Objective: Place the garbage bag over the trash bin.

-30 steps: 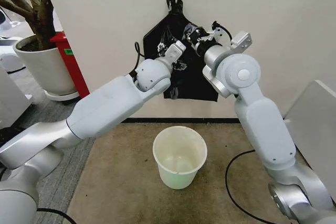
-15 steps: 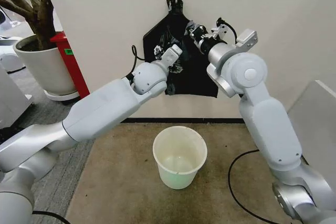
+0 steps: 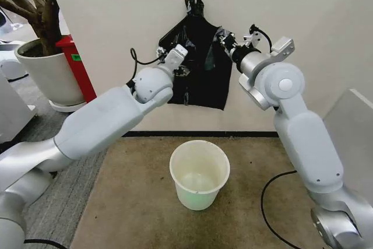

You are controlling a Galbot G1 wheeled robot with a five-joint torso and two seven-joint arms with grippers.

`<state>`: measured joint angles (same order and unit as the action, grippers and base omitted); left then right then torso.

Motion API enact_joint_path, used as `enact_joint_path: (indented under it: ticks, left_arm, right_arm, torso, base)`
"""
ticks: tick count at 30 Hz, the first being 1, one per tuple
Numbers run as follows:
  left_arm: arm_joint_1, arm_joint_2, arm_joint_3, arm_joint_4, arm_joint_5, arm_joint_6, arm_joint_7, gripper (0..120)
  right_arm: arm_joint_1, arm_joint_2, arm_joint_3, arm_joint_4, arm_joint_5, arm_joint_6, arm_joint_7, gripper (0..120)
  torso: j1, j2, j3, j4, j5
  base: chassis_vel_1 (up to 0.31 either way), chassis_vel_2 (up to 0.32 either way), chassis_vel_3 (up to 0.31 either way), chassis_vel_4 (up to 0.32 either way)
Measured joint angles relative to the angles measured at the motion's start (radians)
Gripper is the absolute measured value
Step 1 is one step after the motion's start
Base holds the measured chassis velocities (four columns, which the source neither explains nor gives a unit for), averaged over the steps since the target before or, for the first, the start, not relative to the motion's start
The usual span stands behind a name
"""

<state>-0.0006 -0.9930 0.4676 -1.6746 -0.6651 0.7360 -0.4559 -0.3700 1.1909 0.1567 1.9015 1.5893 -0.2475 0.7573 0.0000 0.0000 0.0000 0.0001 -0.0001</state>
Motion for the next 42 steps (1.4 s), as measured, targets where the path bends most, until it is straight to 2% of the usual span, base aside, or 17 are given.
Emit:
enact_joint_path:
  ticks: [7,14,18,29,42]
  left_arm:
    - [0.008,0.031,-0.007,-0.056,-0.008,0.000,-0.017,100]
    - [-0.015,-0.016,-0.003,-0.101,-0.082,-0.001,-0.059,100]
    - [-0.032,-0.071,0.011,-0.051,-0.097,-0.001,-0.070,100]
    - [-0.030,-0.139,0.030,0.058,-0.081,-0.001,-0.064,100]
    - [-0.017,-0.155,0.042,0.099,-0.073,-0.001,-0.076,100]
  right_arm:
    - [-0.016,0.001,0.001,-0.011,-0.022,-0.004,-0.010,0]
    - [-0.012,0.002,-0.004,-0.005,-0.025,-0.008,-0.010,0]
    - [-0.007,0.002,-0.008,-0.002,-0.024,-0.008,-0.011,0]
    - [-0.012,0.001,-0.019,0.008,-0.022,-0.007,-0.013,0]
    - [-0.014,0.006,-0.030,0.018,-0.022,-0.001,-0.004,0]
  torso:
    - [0.000,0.000,0.000,0.0000,0.0000]
    - [0.000,0.000,0.000,-0.0003,0.0003]
    - [0.000,0.000,0.000,-0.0003,0.0003]
    - [0.000,0.000,0.000,-0.0002,0.0002]
    - [0.000,0.000,0.000,-0.0001,0.0001]
  base:
    - [0.000,0.000,0.000,0.000]
    - [0.000,0.000,0.000,0.000]
    - [0.000,0.000,0.000,0.000]
    - [0.000,0.000,0.000,0.000]
    - [0.000,0.000,0.000,0.000]
